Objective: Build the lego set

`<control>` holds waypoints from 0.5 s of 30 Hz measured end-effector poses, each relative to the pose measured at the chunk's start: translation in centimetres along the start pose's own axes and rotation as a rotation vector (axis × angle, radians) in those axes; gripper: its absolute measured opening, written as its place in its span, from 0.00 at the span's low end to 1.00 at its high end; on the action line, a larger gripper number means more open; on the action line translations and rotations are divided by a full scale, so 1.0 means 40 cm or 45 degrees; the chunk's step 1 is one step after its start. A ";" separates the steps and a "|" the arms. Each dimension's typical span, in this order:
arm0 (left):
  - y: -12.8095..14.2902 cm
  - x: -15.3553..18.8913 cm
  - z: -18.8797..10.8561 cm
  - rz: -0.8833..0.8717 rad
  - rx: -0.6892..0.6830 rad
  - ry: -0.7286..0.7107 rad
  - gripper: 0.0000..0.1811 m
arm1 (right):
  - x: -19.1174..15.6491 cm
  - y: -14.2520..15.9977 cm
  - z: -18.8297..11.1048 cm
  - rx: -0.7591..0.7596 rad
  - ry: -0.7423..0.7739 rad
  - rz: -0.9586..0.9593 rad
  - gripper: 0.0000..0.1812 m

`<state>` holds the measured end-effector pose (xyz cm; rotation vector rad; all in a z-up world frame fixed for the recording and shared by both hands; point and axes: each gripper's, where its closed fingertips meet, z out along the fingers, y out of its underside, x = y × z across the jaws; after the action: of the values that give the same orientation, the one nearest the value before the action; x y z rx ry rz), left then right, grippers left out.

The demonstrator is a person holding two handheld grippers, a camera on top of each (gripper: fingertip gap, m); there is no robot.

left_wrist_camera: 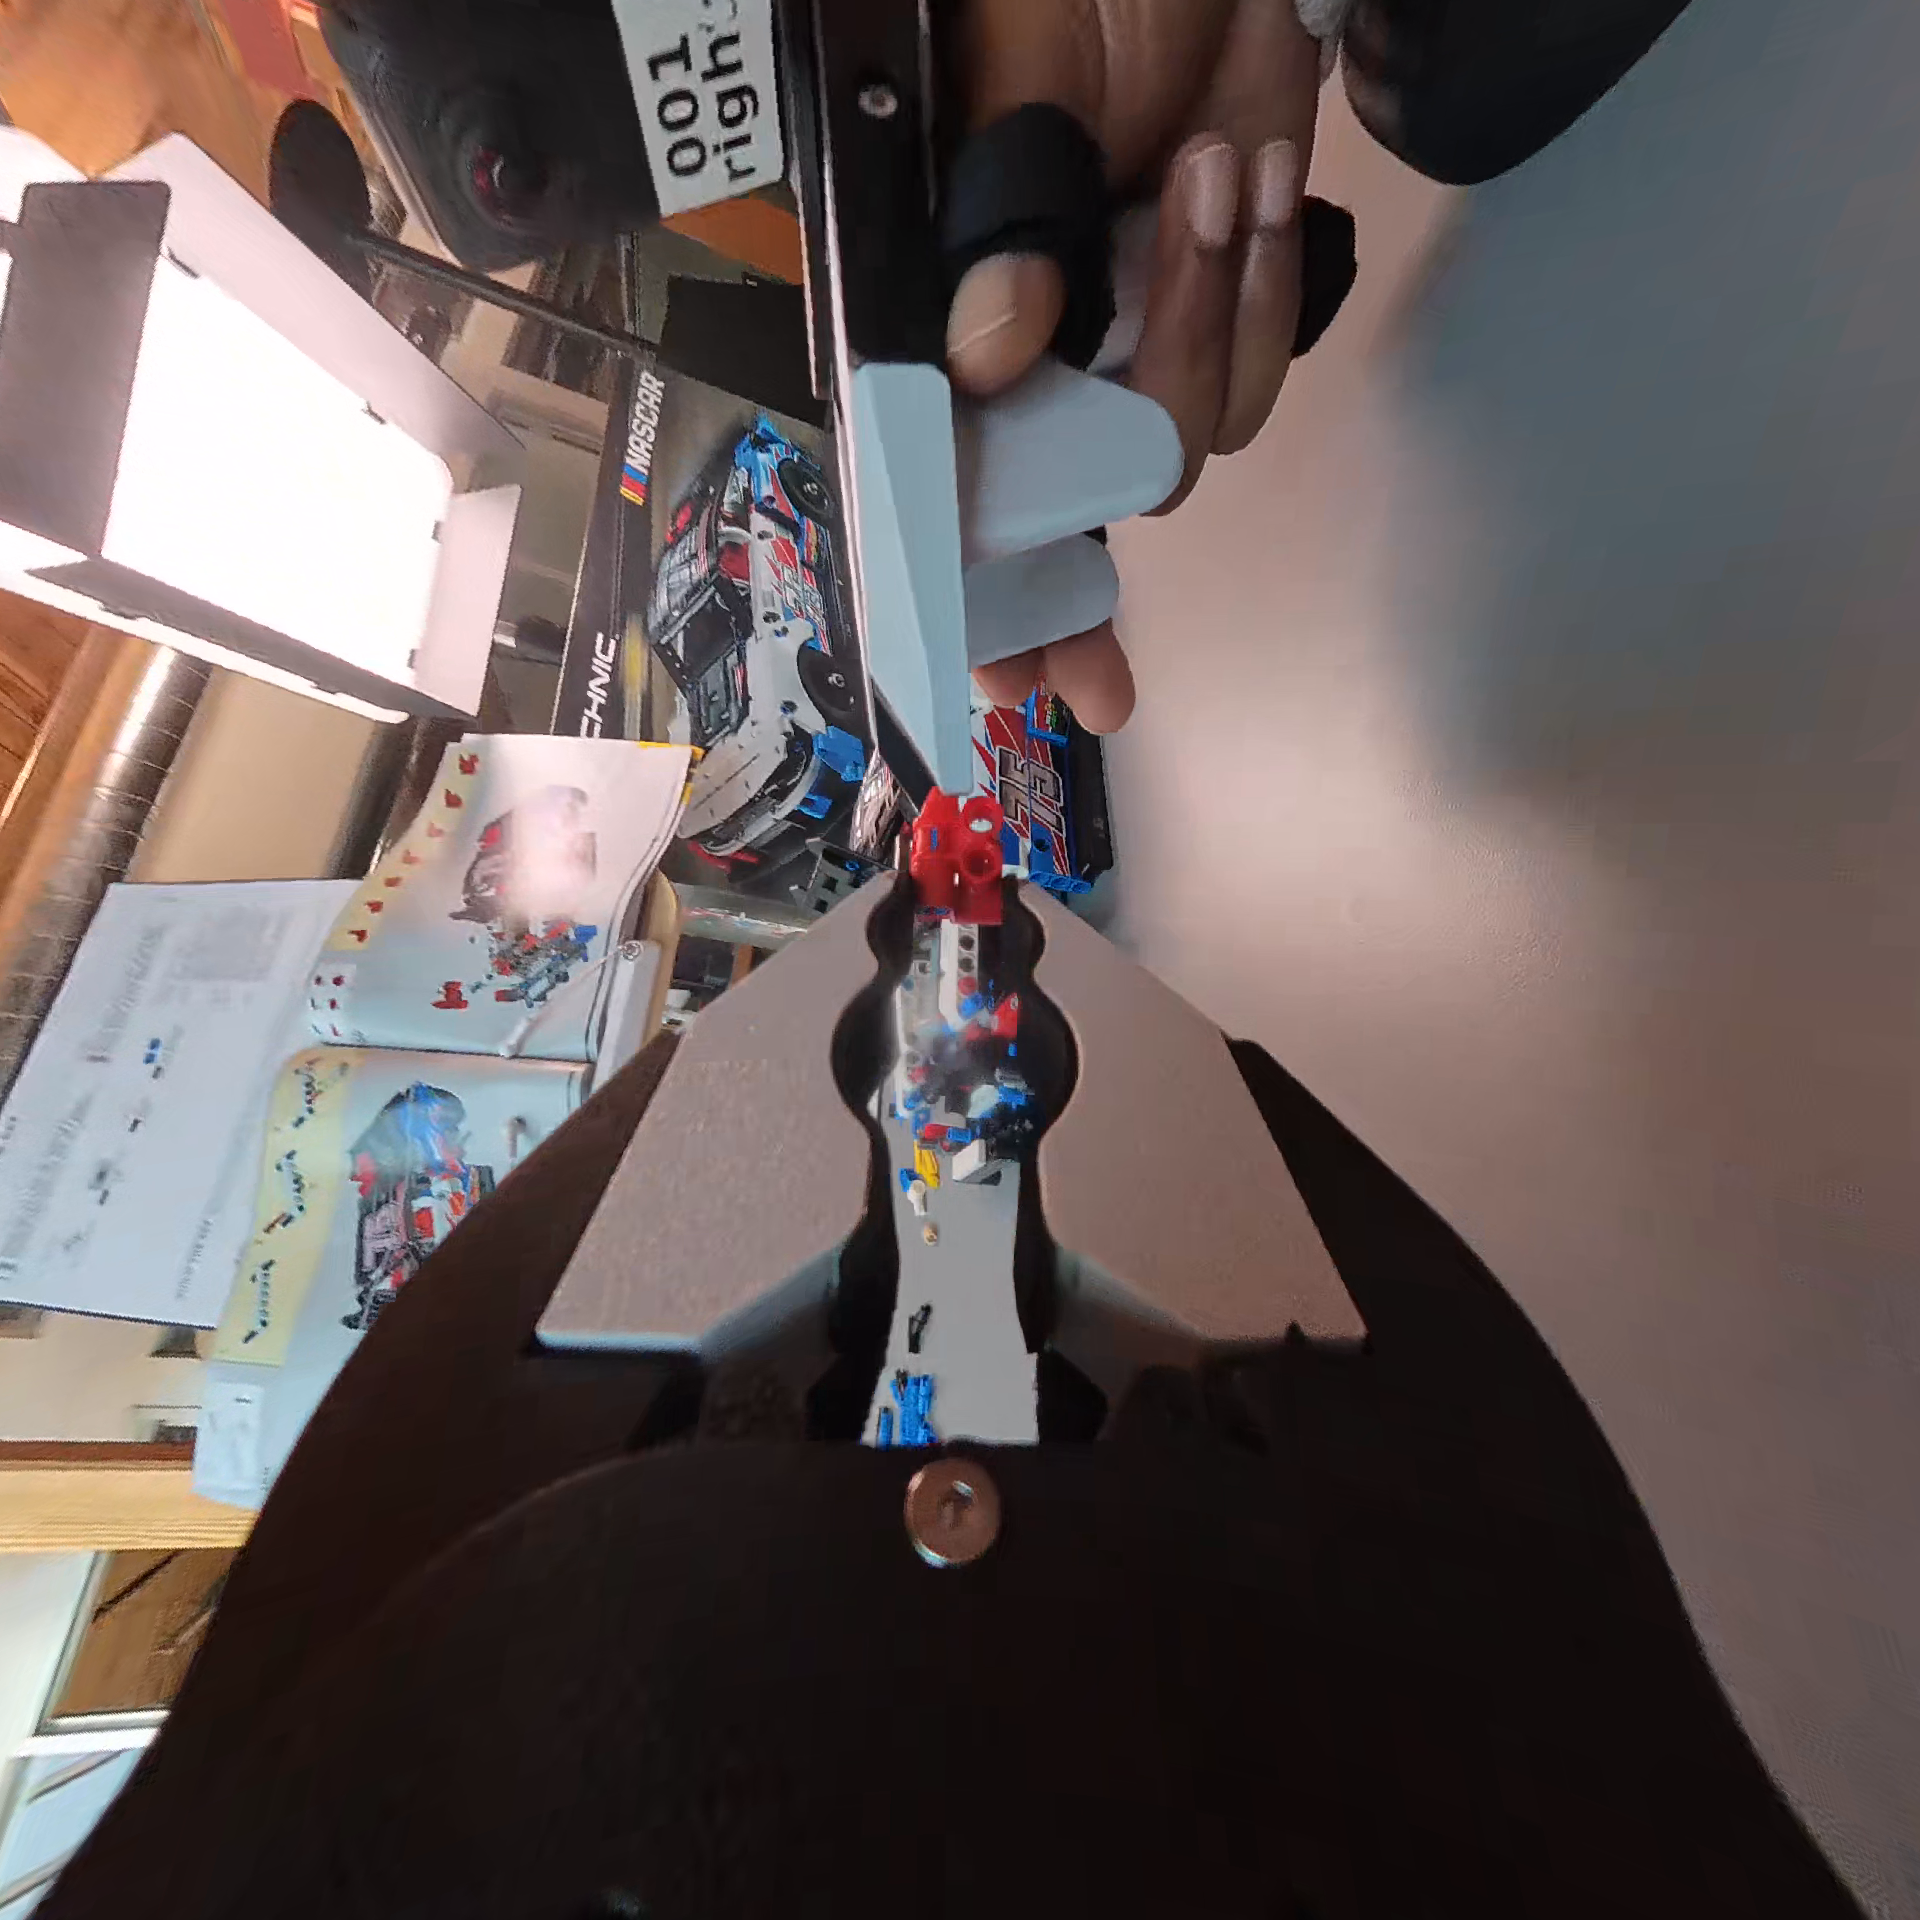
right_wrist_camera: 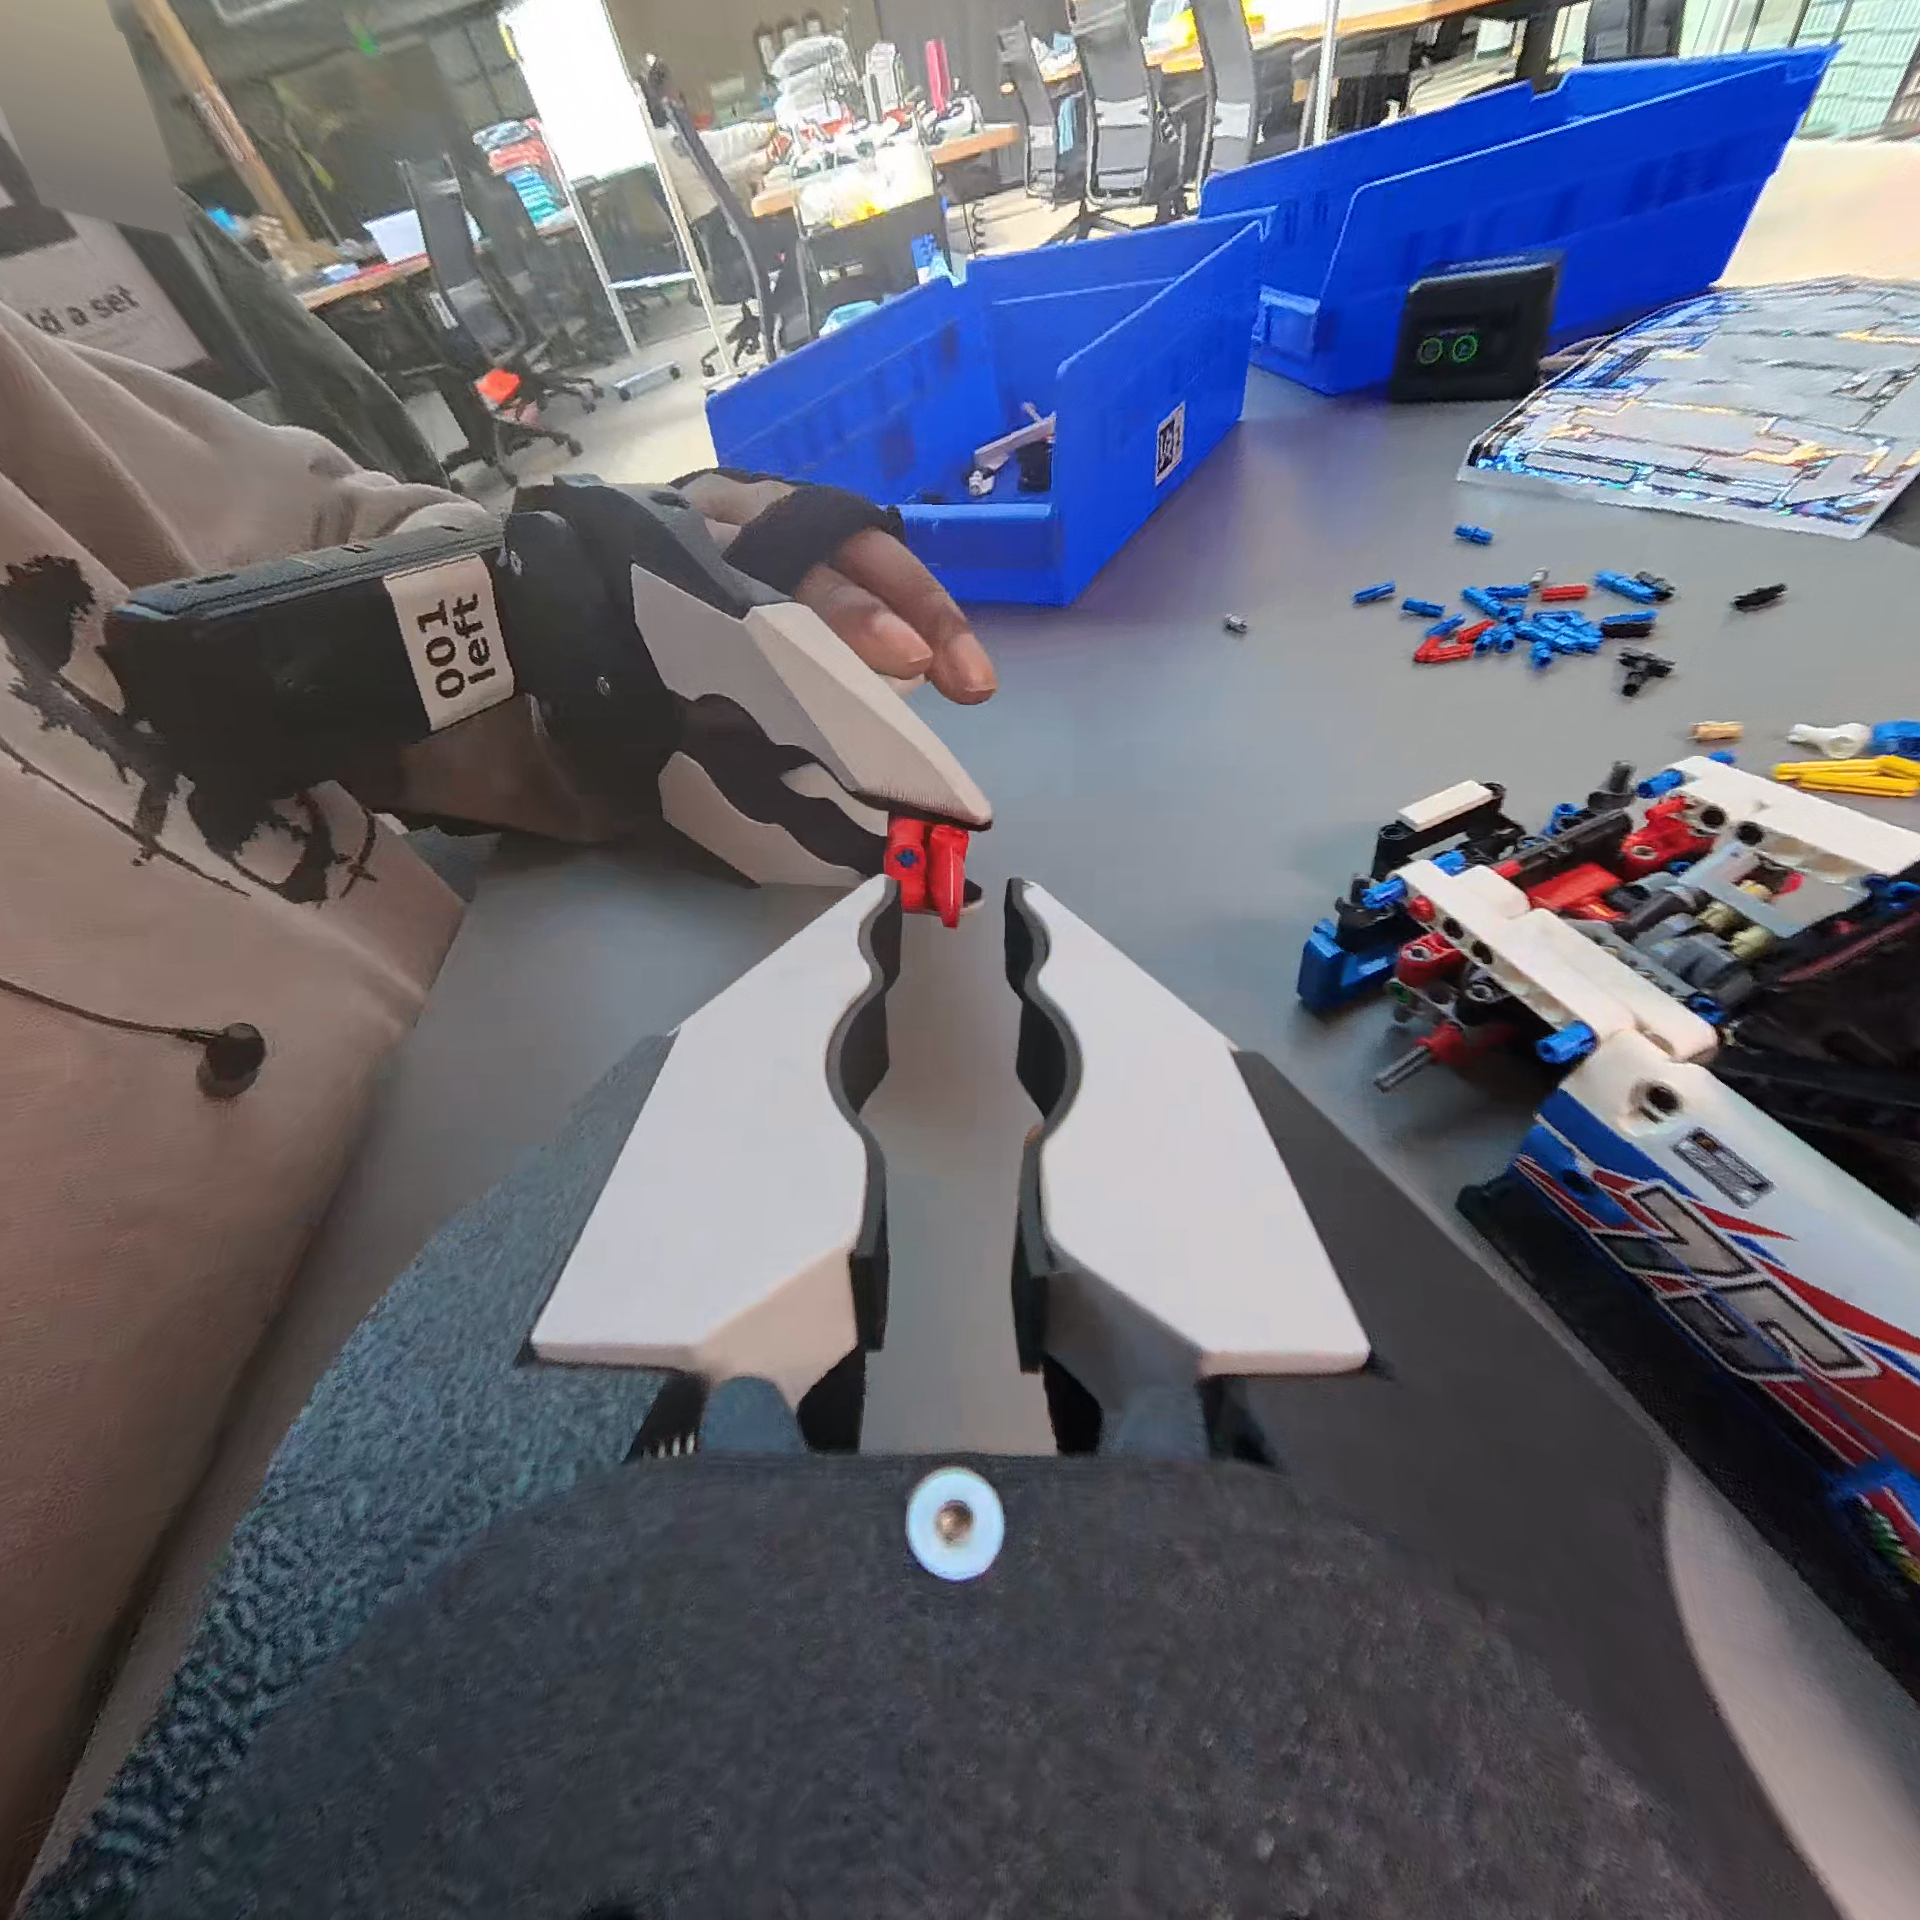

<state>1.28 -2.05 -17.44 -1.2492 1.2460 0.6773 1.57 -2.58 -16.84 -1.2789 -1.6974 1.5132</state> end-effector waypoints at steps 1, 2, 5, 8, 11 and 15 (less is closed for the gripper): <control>-0.008 0.001 -0.002 0.032 0.004 -0.007 0.08 | -0.004 0.000 0.001 0.005 0.003 -0.017 0.06; -0.011 0.000 -0.003 0.061 0.000 -0.019 0.08 | -0.015 -0.001 0.000 0.006 -0.016 -0.038 0.02; -0.031 -0.004 -0.013 -0.044 0.064 0.002 0.08 | -0.036 -0.009 -0.009 0.032 -0.030 -0.140 0.02; -0.035 0.002 -0.018 -0.642 0.158 0.267 0.16 | -0.022 -0.017 -0.028 0.069 0.039 -0.362 0.02; -0.052 -0.018 -0.037 -1.291 0.350 0.547 0.21 | -0.028 -0.025 -0.035 0.103 0.027 -0.486 0.02; -0.042 -0.019 -0.040 -1.377 0.371 0.590 0.20 | -0.047 -0.035 -0.022 0.129 -0.003 -0.539 0.02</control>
<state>2.11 -3.79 -15.95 -1.6204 0.7795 -0.5801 2.70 -3.75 -14.93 -0.8006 -1.7332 1.3257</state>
